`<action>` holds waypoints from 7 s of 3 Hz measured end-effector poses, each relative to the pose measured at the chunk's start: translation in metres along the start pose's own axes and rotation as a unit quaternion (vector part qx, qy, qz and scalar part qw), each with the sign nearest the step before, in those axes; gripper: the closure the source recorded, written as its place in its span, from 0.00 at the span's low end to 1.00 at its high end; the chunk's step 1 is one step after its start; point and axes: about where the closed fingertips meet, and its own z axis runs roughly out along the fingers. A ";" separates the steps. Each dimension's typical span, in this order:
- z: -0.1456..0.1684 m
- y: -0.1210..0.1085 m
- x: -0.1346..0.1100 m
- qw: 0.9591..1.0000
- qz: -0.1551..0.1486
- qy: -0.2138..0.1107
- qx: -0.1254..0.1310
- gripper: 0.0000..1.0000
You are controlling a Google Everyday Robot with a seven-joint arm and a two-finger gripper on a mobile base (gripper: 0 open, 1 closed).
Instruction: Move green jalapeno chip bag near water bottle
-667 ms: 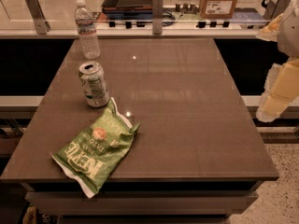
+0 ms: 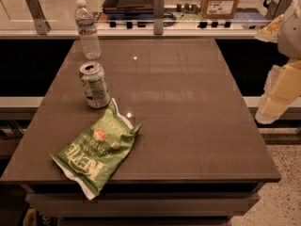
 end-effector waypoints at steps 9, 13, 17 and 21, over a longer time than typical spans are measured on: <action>0.137 0.056 -0.130 0.960 -0.101 -0.221 -0.138 0.00; 0.163 0.093 -0.212 0.913 -0.151 -0.340 -0.168 0.00; 0.184 0.103 -0.234 0.924 -0.161 -0.304 -0.166 0.00; 0.192 0.118 -0.242 0.914 -0.183 -0.310 -0.189 0.43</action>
Offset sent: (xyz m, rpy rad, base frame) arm 0.0135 0.0420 -0.0374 0.4134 -0.0347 0.2208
